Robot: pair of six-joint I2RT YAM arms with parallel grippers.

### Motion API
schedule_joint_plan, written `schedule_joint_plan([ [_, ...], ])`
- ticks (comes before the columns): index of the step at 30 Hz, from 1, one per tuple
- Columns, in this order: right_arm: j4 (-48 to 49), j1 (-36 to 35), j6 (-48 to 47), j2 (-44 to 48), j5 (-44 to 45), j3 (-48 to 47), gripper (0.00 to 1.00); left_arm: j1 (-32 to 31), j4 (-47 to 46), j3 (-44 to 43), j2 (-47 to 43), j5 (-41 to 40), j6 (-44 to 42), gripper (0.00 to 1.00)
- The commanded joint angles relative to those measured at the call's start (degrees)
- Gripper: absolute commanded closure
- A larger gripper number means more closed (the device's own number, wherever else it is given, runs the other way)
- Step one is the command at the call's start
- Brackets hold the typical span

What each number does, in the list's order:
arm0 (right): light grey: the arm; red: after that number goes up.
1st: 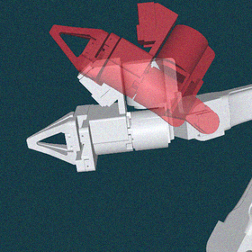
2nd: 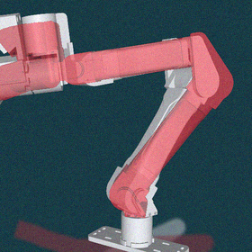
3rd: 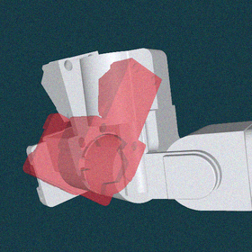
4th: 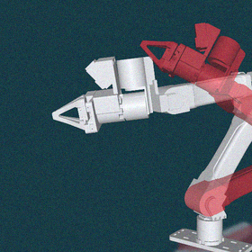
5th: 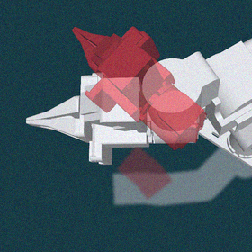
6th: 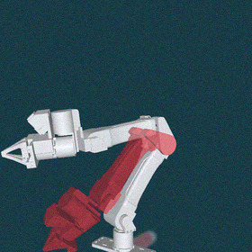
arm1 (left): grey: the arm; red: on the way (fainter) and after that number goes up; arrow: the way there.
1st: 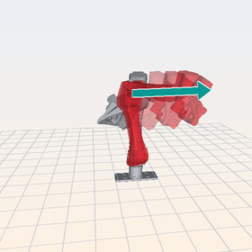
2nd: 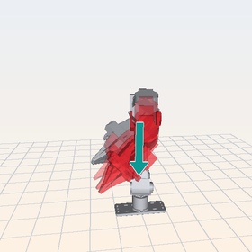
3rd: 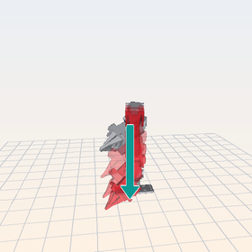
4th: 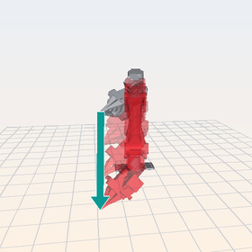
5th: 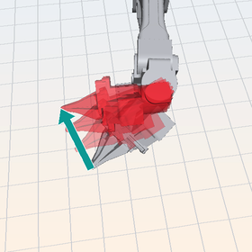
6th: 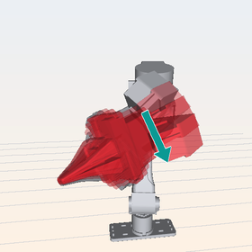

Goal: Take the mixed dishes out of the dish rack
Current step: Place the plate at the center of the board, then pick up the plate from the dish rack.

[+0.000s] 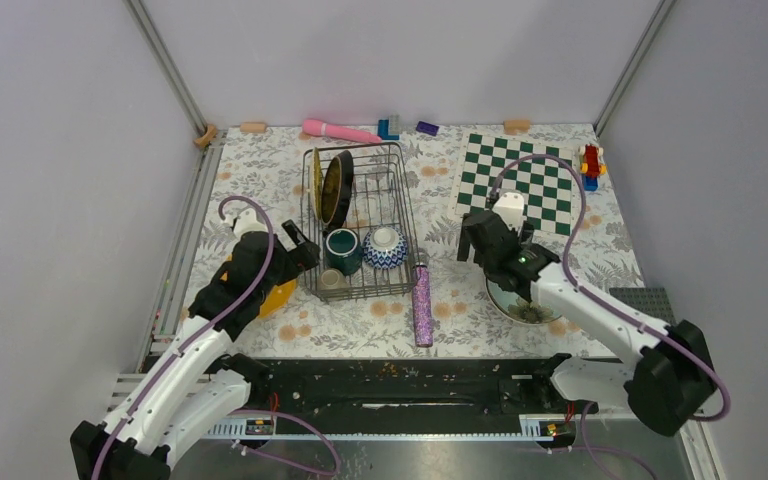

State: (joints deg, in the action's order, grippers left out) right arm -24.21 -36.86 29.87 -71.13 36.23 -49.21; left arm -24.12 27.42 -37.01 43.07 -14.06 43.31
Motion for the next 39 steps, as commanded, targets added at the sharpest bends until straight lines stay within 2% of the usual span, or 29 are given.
schedule_joint_plan([
  [1, 11.23, -0.22, -0.73, 7.71, -3.44, 5.47, 0.00, 0.30, -1.27, -2.72, -0.90, -1.60, -0.62, 0.01],
  [8, 21.95, -0.22, -3.44, 18.48, -8.07, 13.92, 0.00, 0.26, -0.33, -9.17, 2.62, -1.10, -2.09, 0.01],
  [14, 20.95, -0.14, -3.51, 23.66, -6.08, 17.11, 0.00, 0.08, -2.49, -17.12, 7.82, 3.22, -4.68, 0.01],
  [19, 18.42, -0.22, -3.05, 25.43, -4.77, 17.86, 0.00, -1.03, -3.84, -24.49, 16.76, 8.24, -8.49, 0.01],
  [23, 17.68, -0.20, -3.15, 26.50, -4.02, 18.31, 0.00, -3.38, -3.11, -31.09, 24.22, 8.77, -12.54, 0.01],
  [28, 17.22, -0.17, -3.61, 27.05, -2.47, 18.76, 0.00, -6.13, 1.84, -40.70, 34.42, 3.12, -17.34, 0.01],
  [33, 17.15, -0.16, -4.09, 26.76, -1.62, 18.85, 0.00, -8.13, 8.63, -49.48, 44.76, -6.98, -19.58, 0.06],
  [39, 17.00, -0.18, -4.62, 26.06, -0.58, 18.89, 0.00, -8.89, 11.53, -55.26, 52.31, -11.23, -20.63, 0.12],
])
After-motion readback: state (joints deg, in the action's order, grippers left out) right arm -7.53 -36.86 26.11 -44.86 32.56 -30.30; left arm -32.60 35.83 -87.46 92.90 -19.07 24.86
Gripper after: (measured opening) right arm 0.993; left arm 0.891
